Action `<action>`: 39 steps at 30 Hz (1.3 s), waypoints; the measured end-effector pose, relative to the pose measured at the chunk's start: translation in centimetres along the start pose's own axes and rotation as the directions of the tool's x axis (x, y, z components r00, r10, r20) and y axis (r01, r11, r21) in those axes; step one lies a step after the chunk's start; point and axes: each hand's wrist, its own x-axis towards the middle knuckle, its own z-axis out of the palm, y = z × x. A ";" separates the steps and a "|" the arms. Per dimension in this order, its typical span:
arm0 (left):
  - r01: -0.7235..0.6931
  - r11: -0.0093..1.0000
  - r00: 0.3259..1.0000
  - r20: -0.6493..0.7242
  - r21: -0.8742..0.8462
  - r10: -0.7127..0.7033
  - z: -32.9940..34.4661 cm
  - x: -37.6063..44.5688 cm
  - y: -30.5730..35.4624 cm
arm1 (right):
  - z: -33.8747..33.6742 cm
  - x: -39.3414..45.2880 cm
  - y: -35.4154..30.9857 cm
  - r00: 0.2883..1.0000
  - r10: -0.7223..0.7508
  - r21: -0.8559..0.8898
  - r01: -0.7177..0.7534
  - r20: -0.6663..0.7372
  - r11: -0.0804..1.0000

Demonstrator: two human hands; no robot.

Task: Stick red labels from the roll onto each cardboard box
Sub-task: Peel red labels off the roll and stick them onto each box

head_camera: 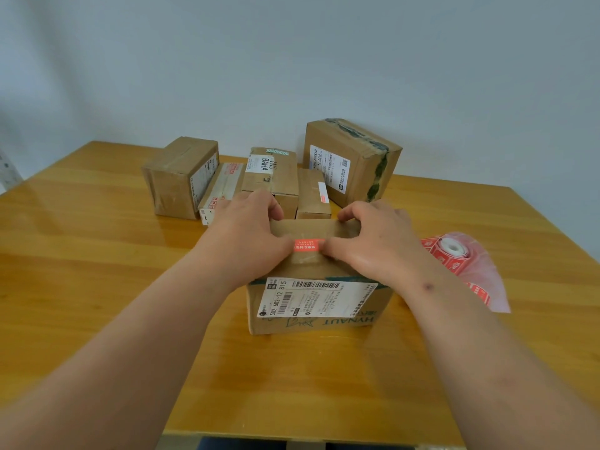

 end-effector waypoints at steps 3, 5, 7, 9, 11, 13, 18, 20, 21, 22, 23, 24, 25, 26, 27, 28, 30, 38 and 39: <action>0.013 0.998 1.000 -0.007 -0.068 -0.013 0.0 0.0 -0.2 | 0.0 0.2 0.2 1.000 0.001 0.027 -0.001 -0.029 1.000; 0.021 0.995 1.000 -0.012 -0.097 -0.022 -0.1 -0.1 -0.3 | 0.1 0.3 0.2 0.999 -0.004 0.032 0.005 -0.034 0.999; 0.029 0.994 1.000 0.005 -0.102 -0.028 -0.3 -0.1 -0.3 | 0.2 0.3 0.2 0.999 -0.008 0.015 0.008 -0.031 1.000; 0.025 0.995 1.000 0.021 -0.097 -0.023 -0.5 -0.2 -0.4 | 0.2 0.4 0.3 0.999 -0.005 0.032 0.006 -0.040 0.999; 0.002 0.996 1.000 0.029 -0.093 0.001 -0.8 -0.4 -0.5 | -0.1 0.5 0.6 0.999 0.013 0.069 -0.011 -0.038 0.998; -0.036 0.999 0.997 0.071 -0.038 0.039 -1.2 -0.6 -0.4 | -0.3 0.7 0.8 0.999 0.023 0.093 -0.020 -0.023 0.995; -0.080 0.987 0.980 0.192 0.137 0.052 -1.4 -0.6 -0.2 | -0.1 0.9 0.1 1.000 0.022 -0.053 -0.022 0.003 0.998; -0.072 0.994 0.980 0.192 0.086 0.055 -1.5 -0.6 -0.2 | 0.0 1.0 0.0 0.999 0.031 -0.052 -0.032 -0.010 0.998; -0.067 0.996 0.980 0.192 0.057 0.054 -1.6 -0.7 -0.3 | 0.0 1.0 0.1 0.999 0.031 -0.038 -0.032 -0.015 0.999; -0.060 0.998 0.980 0.193 0.030 0.053 -1.6 -0.8 -0.4 | 0.0 0.9 0.1 0.999 0.027 -0.028 -0.027 -0.017 0.999; -0.055 0.999 0.980 0.192 0.001 0.053 -1.6 -0.9 -0.5 | 0.0 0.8 0.2 1.000 0.021 -0.025 -0.021 -0.009 0.999; -0.048 0.998 0.980 0.193 -0.030 0.053 -1.7 -0.9 -0.6 | -0.1 0.7 0.2 1.000 0.015 -0.029 -0.015 0.006 0.999; -0.041 0.997 0.978 0.200 -0.058 0.052 -1.7 -1.0 -0.7 | -0.1 0.6 0.2 0.999 0.014 -0.032 -0.013 0.029 0.999; -0.036 0.996 0.975 0.214 -0.081 0.053 -1.7 -1.1 -0.8 | -0.2 0.4 0.2 0.999 0.012 -0.028 -0.011 0.050 1.000; -0.036 0.995 0.970 0.237 -0.095 0.058 -1.8 -1.2 -0.9 | -0.4 0.3 0.2 0.998 0.011 -0.020 -0.010 0.067 1.000; -0.036 0.994 0.960 0.274 -0.106 0.063 -1.9 -1.3 -1.1 | -0.6 0.3 0.2 0.997 0.004 -0.007 -0.003 0.072 1.000; -0.031 0.994 0.924 0.376 -0.101 0.067 -2.2 -1.4 -1.4 | -1.2 0.1 0.5 0.997 -0.016 0.041 0.013 0.073 0.999; 0.080 0.950 0.907 0.418 -0.302 0.057 -2.8 -2.2 -2.8 | -2.7 -1.3 2.5 0.893 -0.108 0.218 0.011 0.438 0.976; 0.142 0.903 0.916 0.399 -0.407 0.036 -3.0 -2.2 -2.9 | -2.7 -1.2 2.8 0.888 -0.109 0.291 -0.030 0.448 0.956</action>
